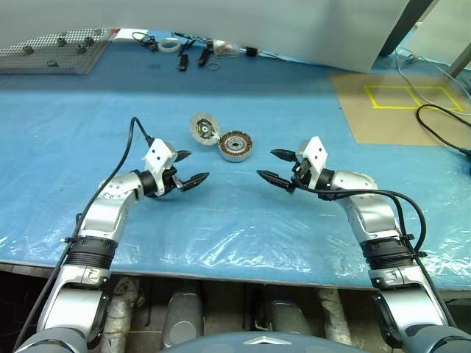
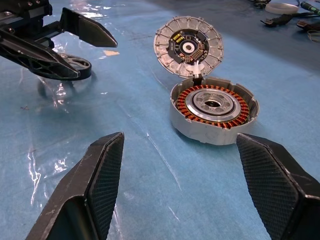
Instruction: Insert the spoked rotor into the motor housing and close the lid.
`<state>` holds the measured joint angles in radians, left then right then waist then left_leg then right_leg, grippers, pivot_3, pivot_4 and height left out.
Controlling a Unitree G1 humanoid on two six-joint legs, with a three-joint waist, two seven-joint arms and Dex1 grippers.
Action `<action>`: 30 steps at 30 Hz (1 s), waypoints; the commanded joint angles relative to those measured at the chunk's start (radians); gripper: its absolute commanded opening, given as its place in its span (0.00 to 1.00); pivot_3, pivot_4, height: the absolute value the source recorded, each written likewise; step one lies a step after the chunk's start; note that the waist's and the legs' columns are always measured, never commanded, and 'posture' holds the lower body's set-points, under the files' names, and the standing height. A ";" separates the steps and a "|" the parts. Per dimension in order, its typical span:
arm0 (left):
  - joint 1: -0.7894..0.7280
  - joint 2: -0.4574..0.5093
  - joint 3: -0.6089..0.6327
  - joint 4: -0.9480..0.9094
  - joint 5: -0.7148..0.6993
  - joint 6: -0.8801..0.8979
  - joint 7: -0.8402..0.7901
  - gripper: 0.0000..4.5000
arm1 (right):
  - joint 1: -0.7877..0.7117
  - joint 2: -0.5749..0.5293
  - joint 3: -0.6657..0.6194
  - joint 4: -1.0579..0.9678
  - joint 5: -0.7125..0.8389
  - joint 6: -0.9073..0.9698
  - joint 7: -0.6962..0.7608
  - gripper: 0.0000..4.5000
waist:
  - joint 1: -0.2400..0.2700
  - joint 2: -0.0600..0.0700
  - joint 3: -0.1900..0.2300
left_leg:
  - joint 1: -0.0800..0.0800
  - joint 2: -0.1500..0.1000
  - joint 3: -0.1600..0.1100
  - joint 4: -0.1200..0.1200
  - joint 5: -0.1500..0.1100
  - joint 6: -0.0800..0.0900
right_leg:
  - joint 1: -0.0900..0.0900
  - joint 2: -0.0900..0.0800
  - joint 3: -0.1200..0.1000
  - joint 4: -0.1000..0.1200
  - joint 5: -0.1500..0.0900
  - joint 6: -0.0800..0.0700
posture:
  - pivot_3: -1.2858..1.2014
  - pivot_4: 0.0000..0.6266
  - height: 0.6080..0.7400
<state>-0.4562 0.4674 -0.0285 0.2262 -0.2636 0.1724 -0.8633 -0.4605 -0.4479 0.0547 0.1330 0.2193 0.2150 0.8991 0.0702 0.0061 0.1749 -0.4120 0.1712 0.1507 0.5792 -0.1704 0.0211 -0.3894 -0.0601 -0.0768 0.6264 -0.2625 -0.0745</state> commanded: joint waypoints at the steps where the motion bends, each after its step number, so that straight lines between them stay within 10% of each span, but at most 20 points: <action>1: 0.000 0.002 0.016 -0.023 0.004 -0.015 0.011 0.99 | -0.017 -0.012 -0.004 -0.028 0.008 -0.005 0.004 0.84 | 0.000 0.000 0.000 | 0.000 0.000 0.000 0.000 0.000 0.000 | 0.000 0.000 0.000 0.000 0.000 0.000 | 0.52 0.24 1.00; 30: -0.004 -0.004 0.017 -0.021 0.002 -0.012 -0.010 1.00 | -0.022 -0.019 0.003 -0.056 0.016 0.034 0.037 1.00 | 0.000 0.000 0.000 | 0.000 0.000 0.000 0.000 0.000 0.000 | 0.000 0.000 0.000 0.000 0.000 0.000 | 0.52 0.24 1.00</action>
<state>-0.4545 0.4583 -0.0293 0.2279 -0.2500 0.1703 -0.8692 -0.4609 -0.4579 0.0576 0.1178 0.2254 0.2538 0.9353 0.0703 0.0061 0.1749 -0.4120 0.1712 0.1507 0.5793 -0.1704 0.0212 -0.3894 -0.0601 -0.0768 0.6265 -0.2625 -0.0745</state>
